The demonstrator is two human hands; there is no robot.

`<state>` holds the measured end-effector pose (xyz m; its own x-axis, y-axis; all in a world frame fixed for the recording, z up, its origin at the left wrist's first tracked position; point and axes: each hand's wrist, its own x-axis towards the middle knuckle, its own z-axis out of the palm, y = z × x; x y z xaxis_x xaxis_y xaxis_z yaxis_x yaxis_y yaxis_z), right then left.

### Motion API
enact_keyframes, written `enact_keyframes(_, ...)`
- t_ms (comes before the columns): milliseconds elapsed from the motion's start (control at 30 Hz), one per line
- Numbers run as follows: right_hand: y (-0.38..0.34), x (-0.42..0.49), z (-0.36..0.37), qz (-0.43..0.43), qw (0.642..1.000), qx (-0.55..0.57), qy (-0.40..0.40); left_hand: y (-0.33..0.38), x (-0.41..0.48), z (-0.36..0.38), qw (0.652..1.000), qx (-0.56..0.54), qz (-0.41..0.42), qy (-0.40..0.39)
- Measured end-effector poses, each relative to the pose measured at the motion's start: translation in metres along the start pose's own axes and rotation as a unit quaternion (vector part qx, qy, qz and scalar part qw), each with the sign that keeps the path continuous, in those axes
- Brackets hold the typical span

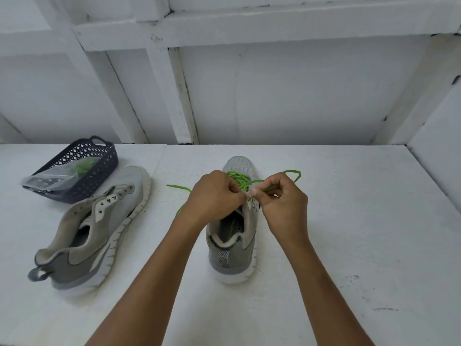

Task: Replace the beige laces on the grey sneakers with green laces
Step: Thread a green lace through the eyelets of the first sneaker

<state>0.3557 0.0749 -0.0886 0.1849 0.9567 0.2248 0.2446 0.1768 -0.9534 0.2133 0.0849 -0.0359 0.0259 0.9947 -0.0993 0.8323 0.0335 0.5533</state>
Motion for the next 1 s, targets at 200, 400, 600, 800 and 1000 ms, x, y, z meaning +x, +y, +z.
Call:
enact_keyframes(200,0.002,-0.005,0.003,0.001,0.999,-0.03,-0.014,-0.001,-0.007,-0.01,0.996,0.064,0.047,-0.049)
enact_keyframes(400,0.004,-0.008,-0.001,0.053,0.998,-0.024,-0.032,-0.008,-0.015,-0.004,0.988,0.099,0.114,0.007)
enact_keyframes(600,0.001,-0.004,-0.004,0.066,0.994,-0.053,-0.065,-0.011,-0.016,-0.001,0.99,0.079,0.112,0.025)
enact_keyframes(800,0.006,-0.003,0.0,0.076,0.996,-0.02,-0.047,-0.016,-0.014,0.001,0.988,0.091,0.121,0.021)
enact_keyframes(1000,0.002,-0.001,-0.011,0.065,0.99,-0.033,-0.123,-0.02,-0.006,-0.002,0.987,0.083,0.139,0.009)
